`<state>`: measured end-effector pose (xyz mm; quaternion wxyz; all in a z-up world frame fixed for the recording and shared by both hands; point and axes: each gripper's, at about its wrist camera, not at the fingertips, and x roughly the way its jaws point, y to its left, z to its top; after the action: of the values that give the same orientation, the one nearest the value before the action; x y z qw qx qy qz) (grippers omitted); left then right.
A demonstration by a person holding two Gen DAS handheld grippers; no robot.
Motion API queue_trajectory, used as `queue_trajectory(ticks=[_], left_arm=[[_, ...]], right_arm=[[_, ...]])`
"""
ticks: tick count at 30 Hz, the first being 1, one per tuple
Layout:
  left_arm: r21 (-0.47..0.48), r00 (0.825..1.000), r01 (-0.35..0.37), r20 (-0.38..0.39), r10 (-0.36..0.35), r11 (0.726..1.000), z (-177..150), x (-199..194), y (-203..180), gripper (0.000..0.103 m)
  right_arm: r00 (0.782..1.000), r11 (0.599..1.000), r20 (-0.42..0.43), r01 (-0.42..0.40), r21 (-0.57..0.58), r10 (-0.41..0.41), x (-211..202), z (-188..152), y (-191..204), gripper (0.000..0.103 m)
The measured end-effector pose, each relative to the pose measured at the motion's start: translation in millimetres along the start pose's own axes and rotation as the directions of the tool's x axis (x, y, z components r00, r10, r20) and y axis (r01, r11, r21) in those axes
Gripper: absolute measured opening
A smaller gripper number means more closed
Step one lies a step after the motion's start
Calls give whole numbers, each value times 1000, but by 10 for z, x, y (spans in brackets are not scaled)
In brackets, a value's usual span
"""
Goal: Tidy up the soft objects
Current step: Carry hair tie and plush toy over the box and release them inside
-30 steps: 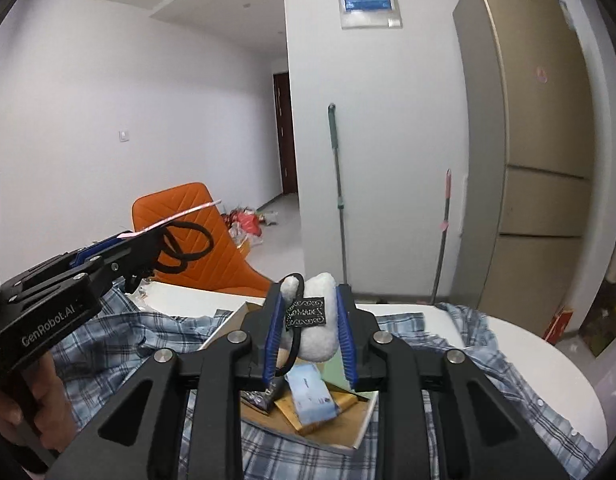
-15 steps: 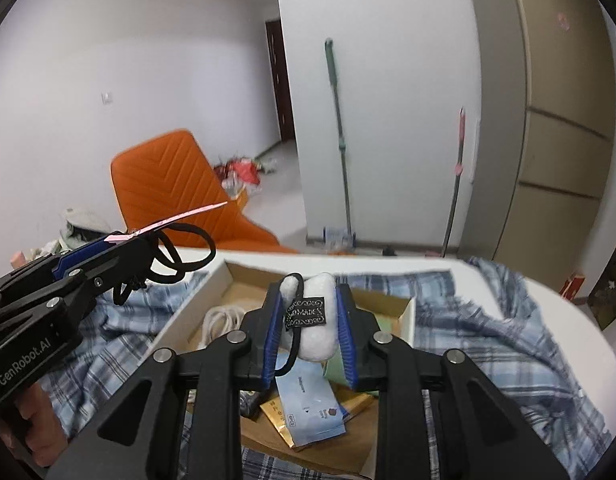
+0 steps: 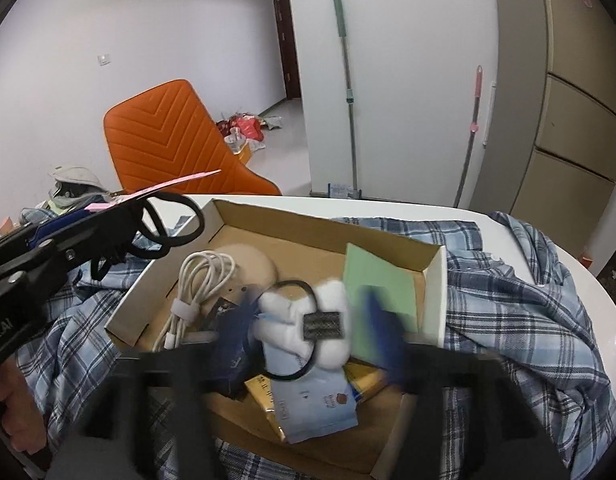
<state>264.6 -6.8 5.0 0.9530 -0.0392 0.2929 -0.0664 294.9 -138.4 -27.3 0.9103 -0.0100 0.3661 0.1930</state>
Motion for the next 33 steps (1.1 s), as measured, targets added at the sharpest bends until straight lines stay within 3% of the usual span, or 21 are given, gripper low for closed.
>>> queue_trajectory(ticks=[10,17,30,32,33], left_arm=[[11,1000,-1,-8,1,1000,-15,5,-26,31],[34,998,3,-69,-1,999,-102,163,-108,31],[66,987,-29,-154,39,997,-245,429,-120,31],[68,983,-31,-178,43,997,-270,465,-123,36],[68,982,-27,-183,39,997,-280,473,-128,48]], right_arm=[[998,998,39,58,9,-58,-267,28,-126,81],[996,997,38,75,4,-75,-430,-13,-259,81],[997,997,11,69,29,-70,-345,-80,-346,81],[998,997,10,68,26,-68,-340,-83,-330,81],[998,997,8,68,22,-68,-338,-85,-323,81]])
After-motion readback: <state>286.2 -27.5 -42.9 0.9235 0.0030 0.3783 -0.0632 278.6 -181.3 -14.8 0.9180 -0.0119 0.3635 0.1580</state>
